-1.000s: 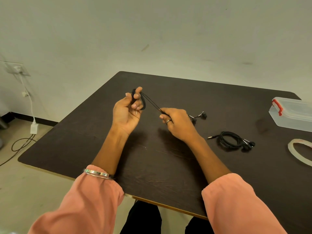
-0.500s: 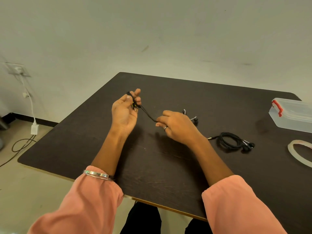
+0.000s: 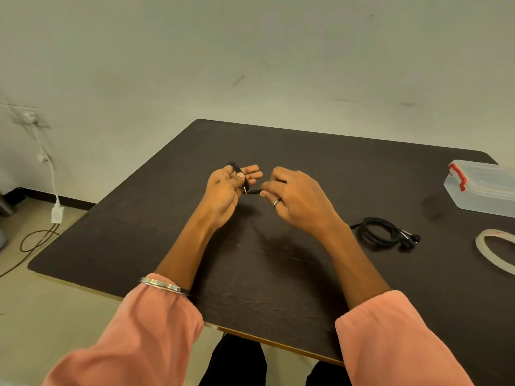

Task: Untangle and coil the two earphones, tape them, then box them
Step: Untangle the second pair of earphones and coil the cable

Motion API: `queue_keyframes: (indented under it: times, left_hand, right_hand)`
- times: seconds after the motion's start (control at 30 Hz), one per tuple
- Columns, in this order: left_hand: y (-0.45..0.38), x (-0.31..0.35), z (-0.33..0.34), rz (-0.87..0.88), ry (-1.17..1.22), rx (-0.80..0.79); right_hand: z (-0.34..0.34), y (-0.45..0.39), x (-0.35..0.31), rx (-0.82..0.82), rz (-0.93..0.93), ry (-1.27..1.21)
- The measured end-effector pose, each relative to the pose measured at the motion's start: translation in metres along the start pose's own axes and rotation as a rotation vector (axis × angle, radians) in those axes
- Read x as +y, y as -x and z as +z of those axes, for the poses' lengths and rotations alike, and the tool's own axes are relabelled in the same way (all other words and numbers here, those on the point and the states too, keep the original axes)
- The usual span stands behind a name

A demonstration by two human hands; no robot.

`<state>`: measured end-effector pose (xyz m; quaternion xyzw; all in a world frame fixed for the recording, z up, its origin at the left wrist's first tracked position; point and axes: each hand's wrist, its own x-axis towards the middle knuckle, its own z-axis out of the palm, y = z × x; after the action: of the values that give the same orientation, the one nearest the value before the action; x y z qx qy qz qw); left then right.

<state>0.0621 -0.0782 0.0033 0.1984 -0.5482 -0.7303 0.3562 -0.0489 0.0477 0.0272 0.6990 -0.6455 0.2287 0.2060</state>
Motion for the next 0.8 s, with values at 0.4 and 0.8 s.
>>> queue_keyframes:
  times: [0.4,0.8]
  left_hand:
    - [0.017,0.0,0.008,-0.134,-0.262,-0.512]
    - [0.016,-0.001,0.011,-0.116,-0.001,-0.361]
  right_hand:
    - [-0.002,0.004,0.023,0.12,0.175,-0.217]
    - [0.001,0.008,0.03,0.065,0.512,-0.805]
